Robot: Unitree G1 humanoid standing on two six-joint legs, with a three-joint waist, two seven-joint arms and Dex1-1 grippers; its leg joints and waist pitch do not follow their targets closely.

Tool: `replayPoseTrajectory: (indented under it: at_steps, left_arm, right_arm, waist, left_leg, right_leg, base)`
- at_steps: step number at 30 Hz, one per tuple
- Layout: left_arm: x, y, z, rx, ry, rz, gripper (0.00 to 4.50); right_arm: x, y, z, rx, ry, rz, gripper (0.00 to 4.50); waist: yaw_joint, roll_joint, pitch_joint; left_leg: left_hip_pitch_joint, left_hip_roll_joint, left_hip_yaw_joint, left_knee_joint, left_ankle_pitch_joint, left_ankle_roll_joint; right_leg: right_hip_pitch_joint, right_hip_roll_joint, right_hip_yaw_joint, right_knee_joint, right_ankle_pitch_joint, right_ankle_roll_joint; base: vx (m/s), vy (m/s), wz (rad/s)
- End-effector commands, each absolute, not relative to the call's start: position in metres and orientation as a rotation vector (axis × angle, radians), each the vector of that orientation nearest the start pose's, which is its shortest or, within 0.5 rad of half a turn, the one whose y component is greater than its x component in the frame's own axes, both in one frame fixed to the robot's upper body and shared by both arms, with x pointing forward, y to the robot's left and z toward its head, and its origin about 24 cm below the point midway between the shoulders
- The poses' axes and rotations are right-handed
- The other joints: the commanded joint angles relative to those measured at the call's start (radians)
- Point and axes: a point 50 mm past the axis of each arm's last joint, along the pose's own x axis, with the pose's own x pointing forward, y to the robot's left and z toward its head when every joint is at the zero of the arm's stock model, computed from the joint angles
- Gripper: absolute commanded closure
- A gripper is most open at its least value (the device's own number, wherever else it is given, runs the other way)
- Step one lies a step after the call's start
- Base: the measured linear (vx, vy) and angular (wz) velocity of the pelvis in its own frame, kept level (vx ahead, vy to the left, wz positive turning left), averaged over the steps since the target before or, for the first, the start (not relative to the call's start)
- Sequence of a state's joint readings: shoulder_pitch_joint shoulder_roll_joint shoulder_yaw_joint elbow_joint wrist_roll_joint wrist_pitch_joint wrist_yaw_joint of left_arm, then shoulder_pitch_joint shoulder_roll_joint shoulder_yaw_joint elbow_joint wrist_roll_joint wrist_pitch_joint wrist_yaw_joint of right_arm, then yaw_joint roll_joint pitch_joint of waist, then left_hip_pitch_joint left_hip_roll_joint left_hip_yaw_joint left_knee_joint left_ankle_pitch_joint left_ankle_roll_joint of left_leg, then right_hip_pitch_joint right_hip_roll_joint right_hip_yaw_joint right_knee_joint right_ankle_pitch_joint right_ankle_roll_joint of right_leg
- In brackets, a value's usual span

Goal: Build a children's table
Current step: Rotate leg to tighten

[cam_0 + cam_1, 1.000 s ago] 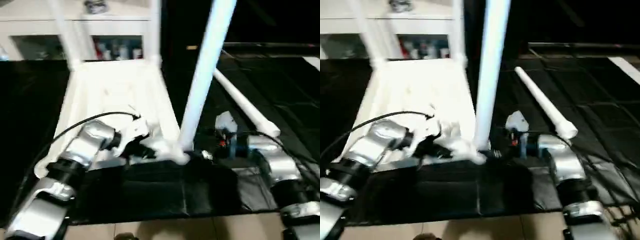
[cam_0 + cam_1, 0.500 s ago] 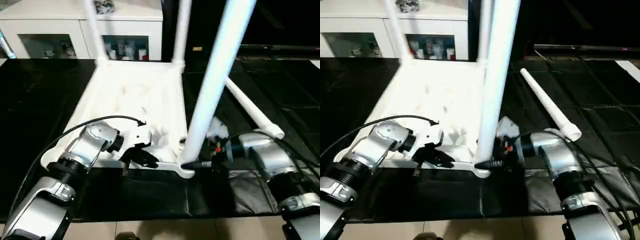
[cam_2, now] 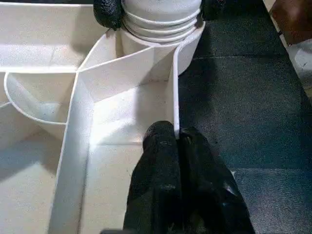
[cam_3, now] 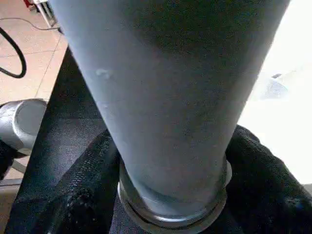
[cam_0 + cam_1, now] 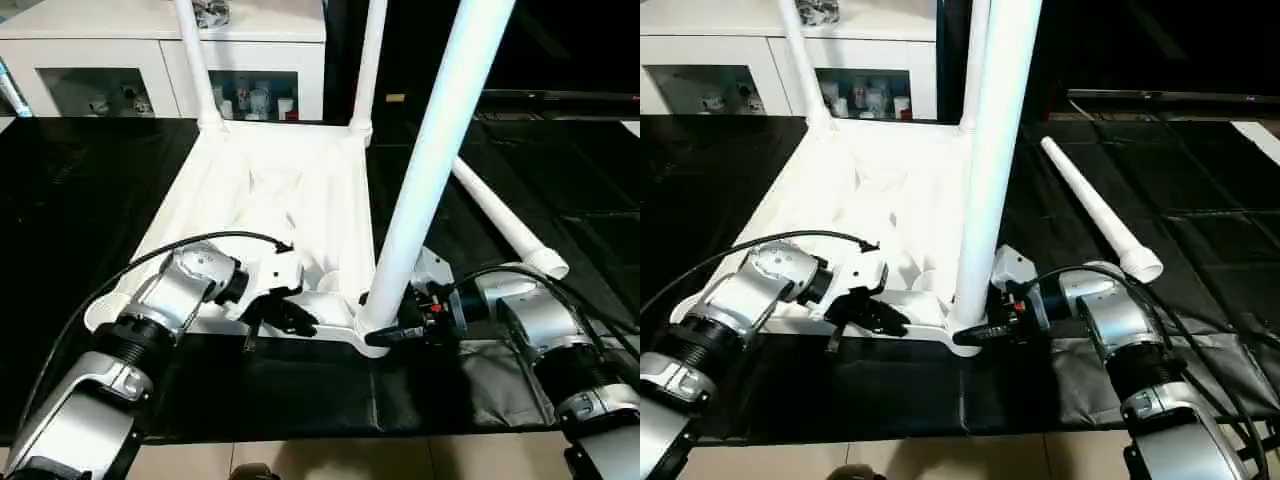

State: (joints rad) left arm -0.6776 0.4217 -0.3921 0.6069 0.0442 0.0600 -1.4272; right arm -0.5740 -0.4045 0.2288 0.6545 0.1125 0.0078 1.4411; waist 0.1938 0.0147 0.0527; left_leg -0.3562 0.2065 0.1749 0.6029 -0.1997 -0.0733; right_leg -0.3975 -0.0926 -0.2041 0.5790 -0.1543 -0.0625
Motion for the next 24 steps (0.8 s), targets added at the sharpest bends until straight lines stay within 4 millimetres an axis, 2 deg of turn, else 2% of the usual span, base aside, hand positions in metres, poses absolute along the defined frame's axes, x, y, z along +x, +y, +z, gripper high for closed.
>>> replayPoseTrajectory:
  at_steps: [1,7,8,9,11,12,13,14,15,16,17,18,19,20,21,23,24]
  left_arm:
    - [0.316,0.127,0.068,0.576,0.530,-1.609,4.50]
    - [0.316,0.126,0.068,0.535,0.531,-1.599,4.50]
    - [0.317,0.125,0.068,0.504,0.525,-1.579,4.50]
    - [0.318,0.124,0.068,0.487,0.522,-1.567,4.50]
    - [0.324,0.113,0.070,0.402,0.489,-1.483,4.50]
    - [0.325,0.112,0.070,0.399,0.487,-1.476,4.50]
    - [0.328,0.104,0.072,0.346,0.467,-1.417,4.50]
    - [0.331,0.096,0.074,0.298,0.448,-1.362,4.50]
    - [0.332,0.093,0.075,0.283,0.442,-1.344,4.50]
    - [0.334,0.089,0.076,0.260,0.432,-1.317,4.50]
    - [0.336,0.078,0.080,0.177,0.422,-1.244,4.50]
    - [0.336,0.073,0.082,0.157,0.414,-1.209,4.50]
    - [0.336,0.072,0.083,0.156,0.413,-1.206,4.50]
    - [0.337,0.065,0.085,0.133,0.410,-1.147,4.50]
    - [0.337,0.065,0.085,0.133,0.410,-1.147,4.50]
    - [0.338,0.056,0.087,0.125,0.404,-1.076,4.50]
    - [0.338,0.055,0.088,0.126,0.403,-1.071,4.50]
  right_arm:
    - [0.309,-0.155,0.059,-0.273,0.385,1.512,1.78]
    - [0.305,-0.152,0.057,-0.226,0.379,1.532,1.78]
    - [0.304,-0.150,0.055,-0.198,0.379,1.532,1.78]
    - [0.303,-0.150,0.054,-0.183,0.380,1.532,1.78]
    - [0.299,-0.140,0.046,-0.123,0.402,1.497,1.80]
    - [0.298,-0.140,0.045,-0.121,0.402,1.495,1.80]
    - [0.299,-0.130,0.041,-0.086,0.393,1.424,1.80]
    - [0.301,-0.121,0.038,-0.053,0.375,1.354,1.80]
    - [0.302,-0.118,0.037,-0.039,0.368,1.331,1.80]
    - [0.303,-0.114,0.036,-0.018,0.358,1.296,1.80]
    - [0.307,-0.101,0.034,0.074,0.334,1.173,1.80]
    - [0.310,-0.096,0.033,0.123,0.328,1.099,1.80]
    - [0.310,-0.095,0.033,0.127,0.328,1.093,1.80]
    - [0.313,-0.088,0.031,0.179,0.332,0.998,1.80]
    - [0.313,-0.088,0.031,0.179,0.332,0.998,1.80]
    - [0.319,-0.080,0.027,0.172,0.336,0.873,1.80]
    - [0.320,-0.080,0.027,0.172,0.337,0.862,1.80]
  waist:
    - [-0.010,-0.006,-0.083]
    - [-0.009,-0.006,-0.085]
    - [-0.008,0.001,-0.085]
    - [-0.010,-0.002,-0.085]
    - [-0.007,-0.001,-0.084]
    - [-0.007,0.003,-0.084]
    - [-0.009,-0.001,-0.082]
    - [-0.012,0.002,-0.078]
    - [-0.018,0.003,-0.073]
    - [-0.024,0.000,-0.072]
    - [-0.036,-0.004,-0.072]
    - [-0.043,-0.002,-0.071]
    - [-0.057,-0.003,-0.073]
    - [-0.068,-0.001,-0.075]
    - [-0.076,-0.003,-0.075]
    - [-0.082,-0.004,-0.077]
    - [-0.084,0.000,-0.078]
  left_leg:
    - [0.008,0.050,-0.013,-0.061,-0.113,0.073]
    - [0.007,0.050,-0.013,-0.060,-0.107,0.076]
    - [0.008,0.051,-0.014,-0.060,-0.107,0.076]
    - [0.008,0.052,-0.014,-0.060,-0.107,0.075]
    - [0.009,0.053,-0.014,-0.060,-0.110,0.074]
    - [0.011,0.054,-0.015,-0.060,-0.113,0.070]
    - [0.012,0.053,-0.015,-0.061,-0.130,0.062]
    - [0.014,0.053,-0.016,-0.063,-0.142,0.050]
    - [0.021,0.048,-0.017,-0.065,-0.184,0.033]
    - [0.023,0.045,-0.015,-0.065,-0.198,0.026]
    - [0.021,0.040,-0.016,-0.064,-0.204,0.017]
    - [0.019,0.042,-0.019,-0.065,-0.204,0.012]
    - [0.015,0.041,-0.023,-0.065,-0.204,0.007]
    - [0.012,0.035,-0.022,-0.062,-0.200,0.015]
    - [0.013,0.031,-0.020,-0.061,-0.184,0.023]
    - [0.009,0.025,-0.017,-0.060,-0.159,0.040]
    - [0.007,0.028,-0.017,-0.060,-0.152,0.042]
  right_leg:
    - [0.062,-0.089,0.086,-0.070,-0.322,-0.050]
    - [0.062,-0.089,0.086,-0.068,-0.313,-0.051]
    - [0.061,-0.089,0.086,-0.068,-0.308,-0.055]
    - [0.062,-0.088,0.086,-0.067,-0.298,-0.060]
    - [0.061,-0.088,0.086,-0.070,-0.301,-0.063]
    - [0.060,-0.089,0.085,-0.069,-0.304,-0.064]
    - [0.061,-0.090,0.083,-0.075,-0.326,-0.058]
    - [0.060,-0.090,0.082,-0.079,-0.352,-0.053]
    - [0.060,-0.093,0.074,-0.094,-0.420,-0.033]
    - [0.060,-0.092,0.072,-0.100,-0.447,-0.021]
    - [0.066,-0.093,0.068,-0.104,-0.472,-0.004]
    - [0.067,-0.094,0.064,-0.105,-0.477,0.001]
    - [0.070,-0.094,0.058,-0.109,-0.482,0.013]
    - [0.073,-0.092,0.056,-0.112,-0.481,0.026]
    - [0.069,-0.091,0.058,-0.114,-0.465,0.023]
    - [0.070,-0.087,0.060,-0.110,-0.439,0.015]
    - [0.071,-0.088,0.063,-0.106,-0.425,0.009]
  base:
    - [0.000,0.000,0.00]
    - [0.000,0.000,0.00]
    - [0.000,0.000,0.00]
    - [0.000,0.000,0.00]
    - [0.000,0.000,0.00]
    - [0.000,0.000,0.00]
    - [0.000,0.000,0.00]
    - [0.000,0.000,0.00]
    - [0.000,0.000,0.00]
    - [0.000,0.000,0.00]
    - [0.000,0.000,0.00]
    - [0.000,0.000,0.00]
    - [0.000,0.000,0.00]
    - [0.000,0.000,0.00]
    - [0.000,0.000,0.00]
    - [0.000,0.000,0.00]
    - [0.000,0.000,0.00]
